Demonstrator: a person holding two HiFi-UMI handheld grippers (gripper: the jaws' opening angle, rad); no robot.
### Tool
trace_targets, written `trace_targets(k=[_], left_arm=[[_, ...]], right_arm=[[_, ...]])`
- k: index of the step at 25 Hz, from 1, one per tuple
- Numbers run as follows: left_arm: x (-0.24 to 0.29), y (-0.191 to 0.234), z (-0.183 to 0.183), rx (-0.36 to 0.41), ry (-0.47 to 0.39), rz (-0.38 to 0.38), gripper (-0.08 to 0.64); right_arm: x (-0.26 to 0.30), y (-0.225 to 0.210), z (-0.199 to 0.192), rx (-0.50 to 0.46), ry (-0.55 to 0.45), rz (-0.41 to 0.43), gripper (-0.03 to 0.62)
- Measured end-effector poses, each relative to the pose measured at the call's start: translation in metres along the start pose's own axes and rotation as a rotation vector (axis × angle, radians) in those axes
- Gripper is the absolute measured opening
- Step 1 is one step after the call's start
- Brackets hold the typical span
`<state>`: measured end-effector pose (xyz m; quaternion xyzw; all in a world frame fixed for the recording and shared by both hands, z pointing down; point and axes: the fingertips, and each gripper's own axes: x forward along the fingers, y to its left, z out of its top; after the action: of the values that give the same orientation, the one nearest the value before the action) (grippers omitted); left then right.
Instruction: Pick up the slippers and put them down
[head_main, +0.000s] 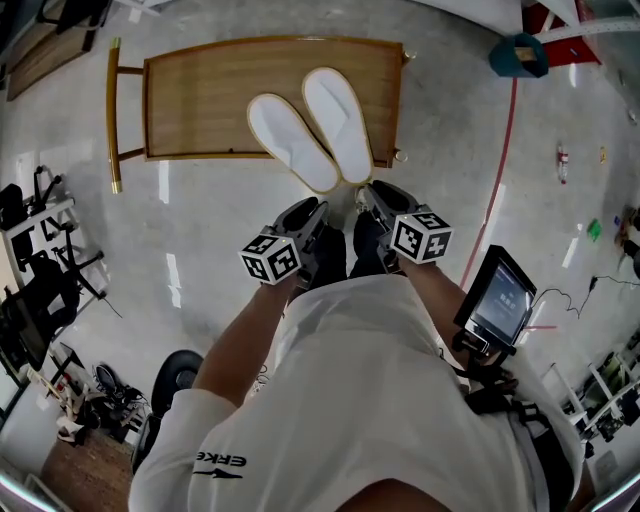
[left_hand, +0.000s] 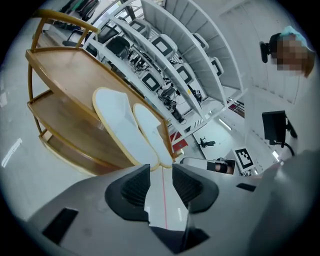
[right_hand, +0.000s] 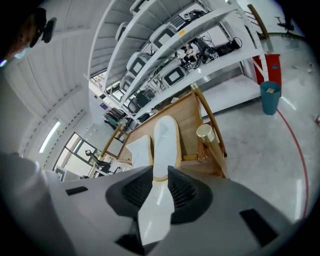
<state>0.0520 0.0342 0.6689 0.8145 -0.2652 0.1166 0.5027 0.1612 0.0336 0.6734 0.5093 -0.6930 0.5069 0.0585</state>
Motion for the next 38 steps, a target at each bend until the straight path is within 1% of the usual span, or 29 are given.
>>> trace_targets(k=[1,6,9,11,16,21,24,28,29,31,32,38], left_arm=[[0.001,0.001,-0.003,-0.006,0.009,-0.007,0.121],[0.015,0.005,-0.016,-0.028,0.040,-0.024,0.178],[0.025,0.009,-0.018,-0.069,0.038,-0.035,0.236],[0.031,0.013,-0.016,-0.102,0.025,-0.042,0.261],[0.042,0.024,-0.008,-0.168,-0.023,-0.034,0.265],[0.049,0.033,0.005,-0.218,-0.065,-0.030,0.265],[0.048,0.040,0.012,-0.244,-0.081,-0.009,0.264],[0.050,0.045,0.014,-0.246,-0.084,-0.006,0.259],[0.050,0.045,0.014,-0.240,-0.086,-0.004,0.245],[0.047,0.045,0.016,-0.226,-0.092,0.007,0.175],[0.046,0.044,0.017,-0.222,-0.094,0.011,0.153],[0.040,0.046,0.023,-0.204,-0.106,0.019,0.100]], right_arm=[[0.002,0.000,-0.002,0.010,0.005,0.008,0.081],[0.007,-0.009,-0.009,0.063,0.019,0.038,0.118],[0.013,-0.014,-0.008,0.113,0.018,0.071,0.152],[0.017,-0.017,-0.006,0.145,0.016,0.089,0.182],[0.028,-0.022,-0.004,0.235,0.014,0.130,0.187],[0.036,-0.021,0.001,0.281,0.013,0.167,0.187],[0.040,-0.019,0.002,0.288,0.018,0.167,0.187],[0.044,-0.020,-0.001,0.279,0.032,0.159,0.182],[0.044,-0.021,-0.001,0.277,0.032,0.157,0.165],[0.041,-0.022,0.000,0.272,0.027,0.148,0.107],[0.040,-0.022,0.001,0.271,0.024,0.145,0.094],[0.036,-0.017,0.008,0.266,0.000,0.163,0.048]])
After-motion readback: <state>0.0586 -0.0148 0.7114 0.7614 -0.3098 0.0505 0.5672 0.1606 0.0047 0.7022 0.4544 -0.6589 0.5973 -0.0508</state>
